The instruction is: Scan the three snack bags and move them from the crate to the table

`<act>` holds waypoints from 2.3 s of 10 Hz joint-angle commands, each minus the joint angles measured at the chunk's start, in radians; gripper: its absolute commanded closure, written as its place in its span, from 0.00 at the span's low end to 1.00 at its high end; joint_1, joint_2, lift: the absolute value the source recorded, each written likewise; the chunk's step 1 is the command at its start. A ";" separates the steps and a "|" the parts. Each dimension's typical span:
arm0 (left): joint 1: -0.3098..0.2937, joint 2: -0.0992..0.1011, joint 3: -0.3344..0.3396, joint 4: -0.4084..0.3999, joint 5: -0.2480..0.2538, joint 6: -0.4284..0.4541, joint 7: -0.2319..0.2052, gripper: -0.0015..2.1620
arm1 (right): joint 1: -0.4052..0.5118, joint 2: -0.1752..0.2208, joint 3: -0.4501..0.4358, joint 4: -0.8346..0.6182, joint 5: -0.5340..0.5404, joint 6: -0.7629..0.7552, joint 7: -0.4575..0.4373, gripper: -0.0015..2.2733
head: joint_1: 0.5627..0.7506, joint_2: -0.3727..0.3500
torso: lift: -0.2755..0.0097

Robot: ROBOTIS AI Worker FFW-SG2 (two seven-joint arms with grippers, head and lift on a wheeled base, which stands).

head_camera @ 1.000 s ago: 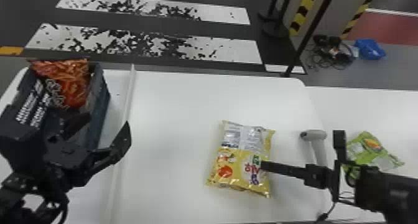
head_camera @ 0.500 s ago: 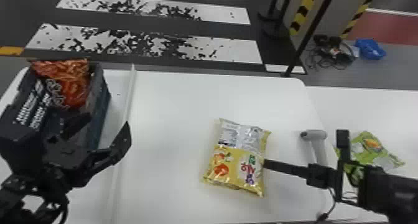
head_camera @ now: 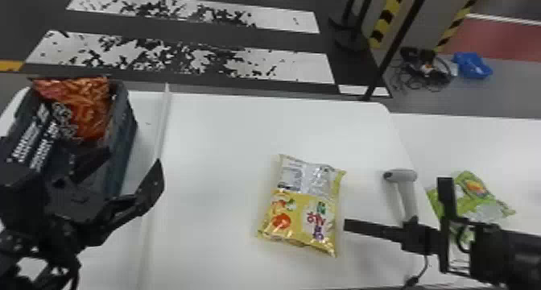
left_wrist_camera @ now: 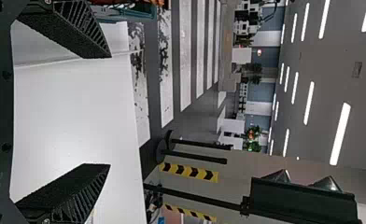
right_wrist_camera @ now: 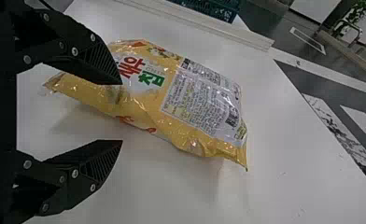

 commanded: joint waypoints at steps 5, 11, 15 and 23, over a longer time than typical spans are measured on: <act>0.030 0.002 -0.006 -0.038 -0.018 0.009 0.005 0.01 | -0.054 -0.011 0.074 0.137 -0.004 -0.071 0.087 0.00 | 0.70 0.28 | 0.75; 0.045 0.002 -0.004 -0.040 -0.018 0.005 0.005 0.01 | -0.108 0.026 0.196 0.201 0.002 -0.141 0.087 0.02 | 0.70 0.39 | 0.75; 0.047 0.000 -0.006 -0.034 -0.018 0.002 0.005 0.01 | -0.108 0.034 0.199 0.221 0.031 -0.236 0.087 0.99 | 0.70 0.43 | 0.75; 0.050 0.000 0.026 -0.005 0.000 -0.037 0.005 0.01 | 0.030 0.071 -0.045 -0.067 -0.163 -0.181 -0.034 0.99 | 0.70 0.41 | 0.75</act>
